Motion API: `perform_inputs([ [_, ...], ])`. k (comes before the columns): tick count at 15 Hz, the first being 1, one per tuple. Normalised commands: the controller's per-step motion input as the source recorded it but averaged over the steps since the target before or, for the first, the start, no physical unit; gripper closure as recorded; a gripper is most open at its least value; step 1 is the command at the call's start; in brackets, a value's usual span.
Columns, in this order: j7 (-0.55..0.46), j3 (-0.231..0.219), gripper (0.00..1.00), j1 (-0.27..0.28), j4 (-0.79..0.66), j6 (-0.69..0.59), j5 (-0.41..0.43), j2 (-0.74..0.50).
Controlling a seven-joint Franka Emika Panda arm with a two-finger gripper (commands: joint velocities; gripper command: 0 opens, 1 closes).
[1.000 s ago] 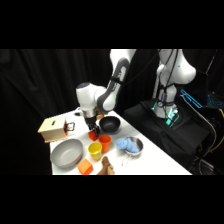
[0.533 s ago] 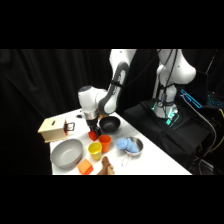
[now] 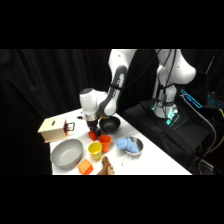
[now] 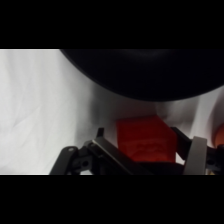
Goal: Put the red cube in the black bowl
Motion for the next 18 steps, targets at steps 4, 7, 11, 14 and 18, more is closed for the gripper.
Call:
perform_inputs([
  [4,-0.07,0.101,0.0,-0.096,0.08,0.13,-0.024,0.05],
  [7,-0.06,0.087,0.34,-0.087,0.09,0.11,-0.032,0.05],
  [11,-0.05,0.064,0.68,-0.076,0.08,0.09,-0.049,0.03],
  [14,0.02,-0.005,0.72,-0.012,0.01,0.06,-0.103,-0.05],
  [18,0.13,-0.086,0.75,0.078,-0.08,-0.08,-0.149,-0.22],
])
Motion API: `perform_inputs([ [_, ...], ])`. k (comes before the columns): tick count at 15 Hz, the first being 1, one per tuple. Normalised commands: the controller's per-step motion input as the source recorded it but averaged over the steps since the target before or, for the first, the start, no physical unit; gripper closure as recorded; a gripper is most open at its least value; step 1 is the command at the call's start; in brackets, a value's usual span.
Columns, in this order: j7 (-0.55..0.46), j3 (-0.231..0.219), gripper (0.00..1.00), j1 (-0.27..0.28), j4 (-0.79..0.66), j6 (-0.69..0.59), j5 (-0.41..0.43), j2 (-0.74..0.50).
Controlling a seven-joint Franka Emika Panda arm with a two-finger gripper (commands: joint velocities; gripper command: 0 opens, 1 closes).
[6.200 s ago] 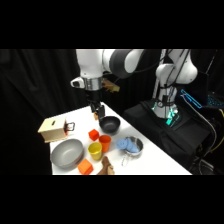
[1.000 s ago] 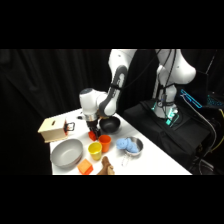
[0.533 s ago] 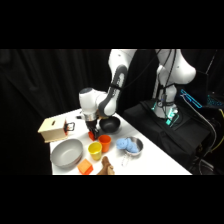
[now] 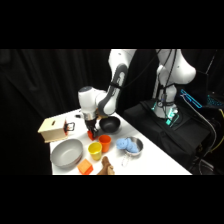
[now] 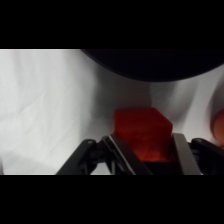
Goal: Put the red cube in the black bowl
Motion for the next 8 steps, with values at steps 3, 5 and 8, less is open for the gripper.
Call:
perform_inputs([
  [3,0.19,-0.119,0.75,0.114,-0.12,-0.24,-0.14,-0.33],
  [5,0.16,-0.102,0.75,0.096,-0.15,-0.25,-0.116,-0.36],
  [8,0.17,-0.086,0.75,0.088,-0.16,-0.29,-0.089,-0.39],
])
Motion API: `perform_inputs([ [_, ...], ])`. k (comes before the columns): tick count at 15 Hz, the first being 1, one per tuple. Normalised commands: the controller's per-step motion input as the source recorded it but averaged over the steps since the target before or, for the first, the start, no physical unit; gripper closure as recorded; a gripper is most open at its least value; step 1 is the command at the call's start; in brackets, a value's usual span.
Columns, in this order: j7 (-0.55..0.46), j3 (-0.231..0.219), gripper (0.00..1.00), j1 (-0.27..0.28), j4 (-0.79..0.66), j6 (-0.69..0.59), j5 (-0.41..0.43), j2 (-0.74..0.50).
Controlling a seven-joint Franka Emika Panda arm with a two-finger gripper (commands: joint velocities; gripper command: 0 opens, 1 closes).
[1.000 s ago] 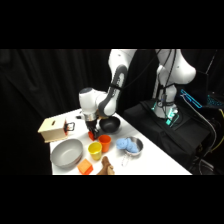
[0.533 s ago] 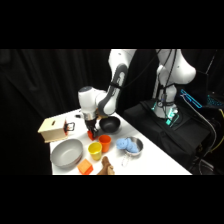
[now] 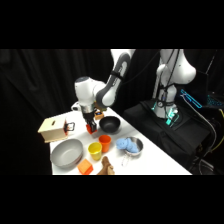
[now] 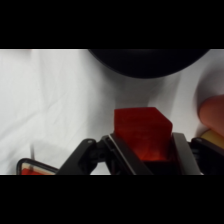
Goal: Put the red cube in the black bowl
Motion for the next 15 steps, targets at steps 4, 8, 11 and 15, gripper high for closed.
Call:
perform_inputs([
  [4,0.17,-0.069,0.75,0.088,-0.19,-0.3,-0.067,-0.42],
  [8,0.15,-0.055,0.75,0.087,-0.22,-0.22,-0.052,-0.4],
  [11,0.13,-0.059,0.75,0.071,-0.25,-0.14,-0.033,-0.36],
  [15,0.09,-0.066,0.75,0.041,-0.31,-0.05,0.0,-0.35],
])
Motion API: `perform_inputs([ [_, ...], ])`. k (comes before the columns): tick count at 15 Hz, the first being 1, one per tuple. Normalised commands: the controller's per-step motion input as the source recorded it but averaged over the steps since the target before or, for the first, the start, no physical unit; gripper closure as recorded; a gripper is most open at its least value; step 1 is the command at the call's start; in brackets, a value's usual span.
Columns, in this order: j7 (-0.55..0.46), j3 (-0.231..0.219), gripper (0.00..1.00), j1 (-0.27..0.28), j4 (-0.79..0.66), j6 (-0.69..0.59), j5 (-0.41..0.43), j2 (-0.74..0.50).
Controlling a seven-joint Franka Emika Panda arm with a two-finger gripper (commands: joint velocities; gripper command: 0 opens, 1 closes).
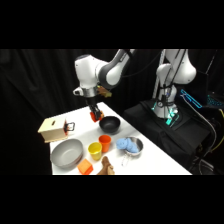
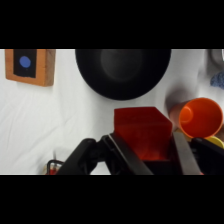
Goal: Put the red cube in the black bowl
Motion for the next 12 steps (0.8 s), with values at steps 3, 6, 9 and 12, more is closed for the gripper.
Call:
perform_inputs([
  [3,0.07,-0.066,0.75,0.024,-0.35,0.01,0.011,-0.36],
  [6,0.04,-0.06,0.75,0.003,-0.35,0.05,0.026,-0.34],
  [9,0.02,-0.052,0.75,-0.007,-0.37,0.22,0.005,-0.29],
  [12,0.0,-0.051,0.75,-0.026,-0.35,0.31,-0.009,-0.2],
])
